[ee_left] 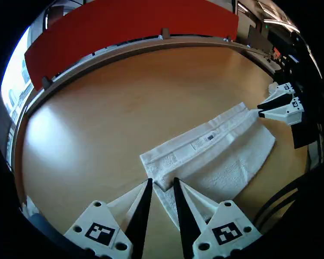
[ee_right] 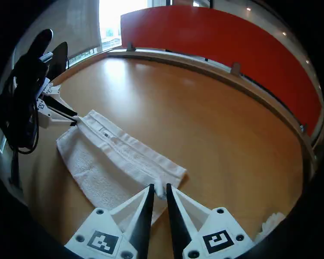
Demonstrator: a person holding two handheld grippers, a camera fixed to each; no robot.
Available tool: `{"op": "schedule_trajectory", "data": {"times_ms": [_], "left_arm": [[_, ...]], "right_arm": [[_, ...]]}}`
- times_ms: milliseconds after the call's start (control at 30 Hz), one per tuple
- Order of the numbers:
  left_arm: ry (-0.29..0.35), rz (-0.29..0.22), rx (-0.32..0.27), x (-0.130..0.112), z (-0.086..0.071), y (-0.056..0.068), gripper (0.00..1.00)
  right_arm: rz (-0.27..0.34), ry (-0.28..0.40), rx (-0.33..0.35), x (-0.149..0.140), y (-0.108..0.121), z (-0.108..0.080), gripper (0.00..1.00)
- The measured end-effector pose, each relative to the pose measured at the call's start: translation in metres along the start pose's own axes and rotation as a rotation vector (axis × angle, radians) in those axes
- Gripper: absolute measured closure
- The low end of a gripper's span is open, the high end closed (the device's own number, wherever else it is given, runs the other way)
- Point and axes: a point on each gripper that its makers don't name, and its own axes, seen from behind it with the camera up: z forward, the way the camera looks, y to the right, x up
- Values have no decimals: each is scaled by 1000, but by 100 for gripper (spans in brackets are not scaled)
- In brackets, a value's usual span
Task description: Fold towel
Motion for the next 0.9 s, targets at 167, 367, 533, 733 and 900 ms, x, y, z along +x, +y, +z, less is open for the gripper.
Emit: {"op": "schedule_trajectory", "data": {"times_ms": [167,367,533,733,900], "left_arm": [[5,-3,17,3,0,-7,54],[15,-13,34,8,-1,-14,35],[19,-14,50,9,-3,-21,18],[24,-23,69,10,-6,-27,5],[31,-41,75,10,-9,-30,3]], "right_arm": [[1,-1,-15,2,5,2,66],[0,-1,-31,3,12,2,51],[-3,7,-49,7,18,1,41],[-9,22,-61,13,22,0,34],[-16,29,-65,15,22,-1,21]]}}
